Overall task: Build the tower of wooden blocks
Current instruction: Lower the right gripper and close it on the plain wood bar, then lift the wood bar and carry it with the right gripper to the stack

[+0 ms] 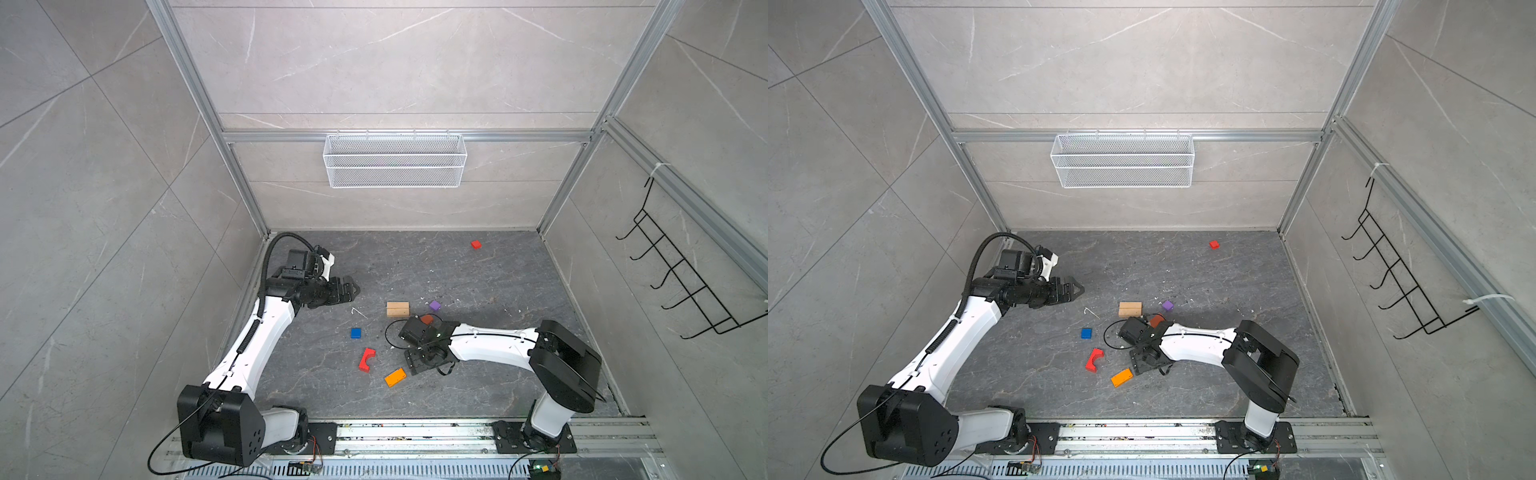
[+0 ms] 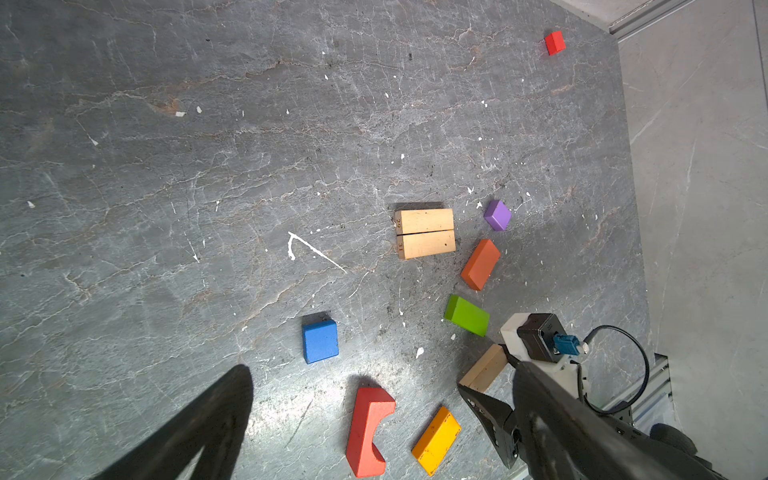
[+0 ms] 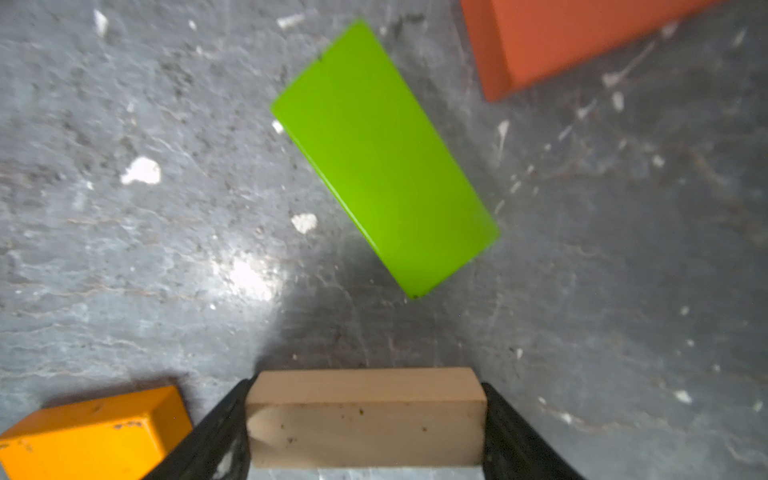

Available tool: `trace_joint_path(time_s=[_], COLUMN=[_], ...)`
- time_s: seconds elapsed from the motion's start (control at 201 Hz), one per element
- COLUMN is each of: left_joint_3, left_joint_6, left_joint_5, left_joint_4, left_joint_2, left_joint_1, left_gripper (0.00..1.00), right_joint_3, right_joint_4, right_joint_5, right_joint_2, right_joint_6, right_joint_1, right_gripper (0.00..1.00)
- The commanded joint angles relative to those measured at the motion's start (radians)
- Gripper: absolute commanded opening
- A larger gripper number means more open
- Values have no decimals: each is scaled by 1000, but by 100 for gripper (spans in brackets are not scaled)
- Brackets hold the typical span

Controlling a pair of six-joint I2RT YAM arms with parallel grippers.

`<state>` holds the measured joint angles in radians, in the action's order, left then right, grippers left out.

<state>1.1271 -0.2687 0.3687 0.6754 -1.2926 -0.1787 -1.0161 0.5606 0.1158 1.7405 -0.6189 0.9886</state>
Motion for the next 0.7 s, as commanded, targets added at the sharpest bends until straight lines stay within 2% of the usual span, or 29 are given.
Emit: trace_joint_path(time_s=[0.0,0.234,0.692], left_joint_3=[3,4,2], left_joint_6=[4,3,-7], left_joint_5=[-2,-5,-12], left_joint_4=[-6,-6,-11], left_joint_2=[15,18,25], left_joint_1=[4,4,4], left_gripper=[100,100,100], right_joint_3=[-44,-213,-526], right_joint_4=[109,209,186], right_joint_5=[26,61,88], right_joint_2=[-36,1,243], right_joint_6=[-48,-70,-115], right_joint_1=[-1,-2,-73], right_gripper=[63,62,62])
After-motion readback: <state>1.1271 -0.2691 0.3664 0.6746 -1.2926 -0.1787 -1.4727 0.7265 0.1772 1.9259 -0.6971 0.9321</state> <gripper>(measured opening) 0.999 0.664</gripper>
